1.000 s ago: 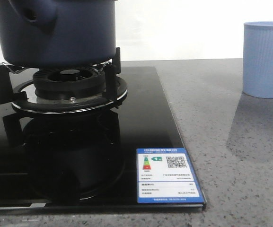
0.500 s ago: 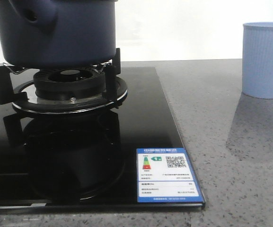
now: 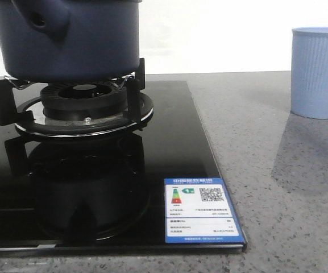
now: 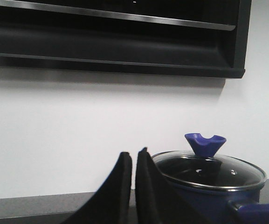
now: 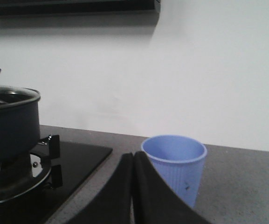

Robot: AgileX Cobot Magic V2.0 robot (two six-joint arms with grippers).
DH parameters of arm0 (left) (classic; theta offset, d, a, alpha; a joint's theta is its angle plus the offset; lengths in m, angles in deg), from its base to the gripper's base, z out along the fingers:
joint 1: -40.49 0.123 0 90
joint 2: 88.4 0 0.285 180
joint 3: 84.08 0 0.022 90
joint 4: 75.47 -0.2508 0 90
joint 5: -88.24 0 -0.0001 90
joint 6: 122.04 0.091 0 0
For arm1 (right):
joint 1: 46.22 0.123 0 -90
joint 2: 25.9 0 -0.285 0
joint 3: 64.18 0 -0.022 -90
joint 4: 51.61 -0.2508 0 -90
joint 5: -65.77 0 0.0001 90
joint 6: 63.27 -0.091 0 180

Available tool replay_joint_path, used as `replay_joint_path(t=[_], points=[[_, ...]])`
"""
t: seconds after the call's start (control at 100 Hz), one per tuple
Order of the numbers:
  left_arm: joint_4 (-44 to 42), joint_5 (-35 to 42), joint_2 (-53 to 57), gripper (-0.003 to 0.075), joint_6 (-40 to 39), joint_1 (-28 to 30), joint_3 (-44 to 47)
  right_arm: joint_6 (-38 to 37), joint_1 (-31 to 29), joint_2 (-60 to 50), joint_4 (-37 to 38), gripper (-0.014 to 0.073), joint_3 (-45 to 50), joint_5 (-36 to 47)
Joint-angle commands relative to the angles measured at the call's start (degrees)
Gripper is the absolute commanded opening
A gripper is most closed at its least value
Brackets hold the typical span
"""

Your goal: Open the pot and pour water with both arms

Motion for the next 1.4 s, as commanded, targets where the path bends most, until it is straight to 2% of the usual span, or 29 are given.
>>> replay_joint_path(t=[0.0, 0.91, 0.99, 1.06, 1.12, 1.39], points=[[0.7, 4.3, -0.2, -0.0016, -0.2, 0.2, -0.5, -0.1, -0.3, 0.3, -0.6, -0.0052, -0.6, -1.1], [0.7, 4.2, -0.2, -0.0016, -0.2, 0.2, -0.3, -0.1, -0.3, 0.3, -0.5, -0.0052, -0.4, -1.8], [-2.2, 4.2, -0.2, -0.0016, -0.2, 0.2, 0.1, -0.1, -0.3, 0.3, -0.5, -0.0052, -0.4, -1.8], [-8.4, 4.2, -0.2, -0.0016, -2.2, 0.4, 0.9, -0.1, -0.3, 0.3, -0.5, -0.0052, -0.4, -1.8], [-11.7, 4.2, -0.2, -0.0016, -7.5, 1.7, 2.6, -0.1, -0.3, 0.3, -0.5, -0.0052, -0.4, -1.8], [-17.4, 4.2, -0.2, -0.0016, -16.3, 5.1, 12.3, -0.1, -0.3, 0.3, -0.5, -0.0052, -0.4, -1.7]])
